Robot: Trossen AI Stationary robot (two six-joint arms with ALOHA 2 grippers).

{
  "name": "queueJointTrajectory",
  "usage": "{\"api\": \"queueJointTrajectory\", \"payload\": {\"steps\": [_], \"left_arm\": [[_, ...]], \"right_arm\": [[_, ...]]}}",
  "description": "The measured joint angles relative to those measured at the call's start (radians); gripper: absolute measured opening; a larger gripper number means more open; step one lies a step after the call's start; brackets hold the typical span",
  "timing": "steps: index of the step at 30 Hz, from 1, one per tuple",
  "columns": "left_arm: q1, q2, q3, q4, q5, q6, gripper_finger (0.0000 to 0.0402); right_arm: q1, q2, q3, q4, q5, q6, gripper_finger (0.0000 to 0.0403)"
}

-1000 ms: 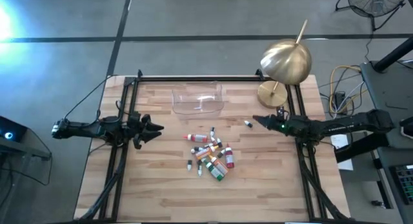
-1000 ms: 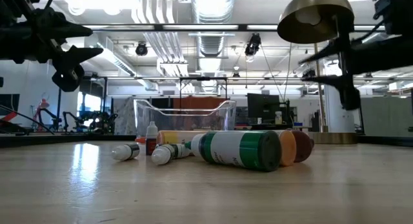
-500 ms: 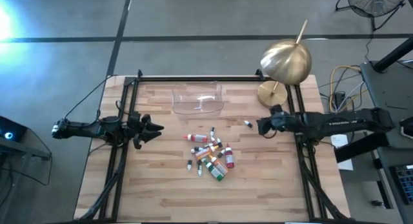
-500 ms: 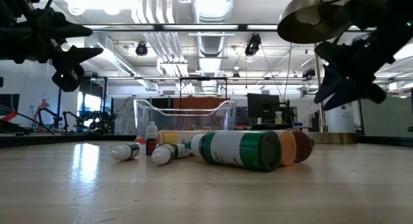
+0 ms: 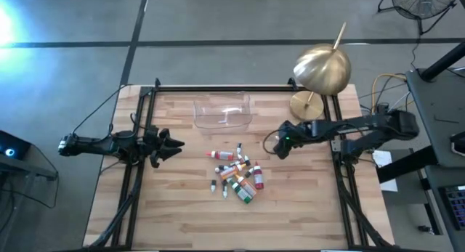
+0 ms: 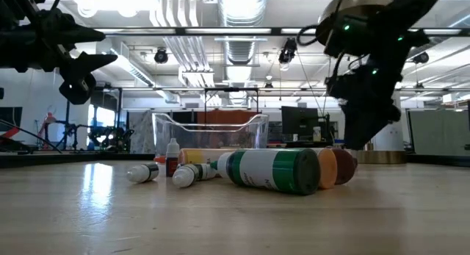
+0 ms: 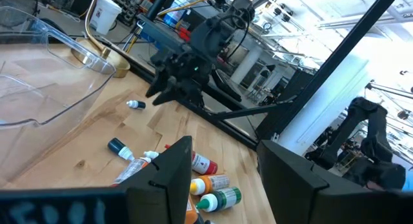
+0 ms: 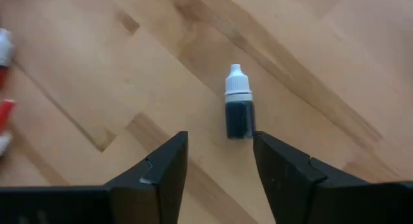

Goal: Pick & Place food coloring
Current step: Put the small black food coloring bottle into the transparent bin

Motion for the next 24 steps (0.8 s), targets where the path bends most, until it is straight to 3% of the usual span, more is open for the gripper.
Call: {"api": "queueJointTrajectory", "payload": {"steps": [12, 18, 24], "left_arm": [[0.000, 0.000, 0.000, 0.000, 0.000, 0.000, 0.0149], [0.000, 0.000, 0.000, 0.000, 0.000, 0.000, 0.0149], [0.000, 0.000, 0.000, 0.000, 0.000, 0.000, 0.0149]], "right_arm": [[-0.072, 0.177, 0.110, -0.087, -0.008, -0.017, 0.0241], [-0.100, 0.218, 0.111, -0.089, -0.034, -0.038, 0.0233], [-0.100, 0.235, 0.132, -0.075, -0.030, -0.090, 0.0200]]}}
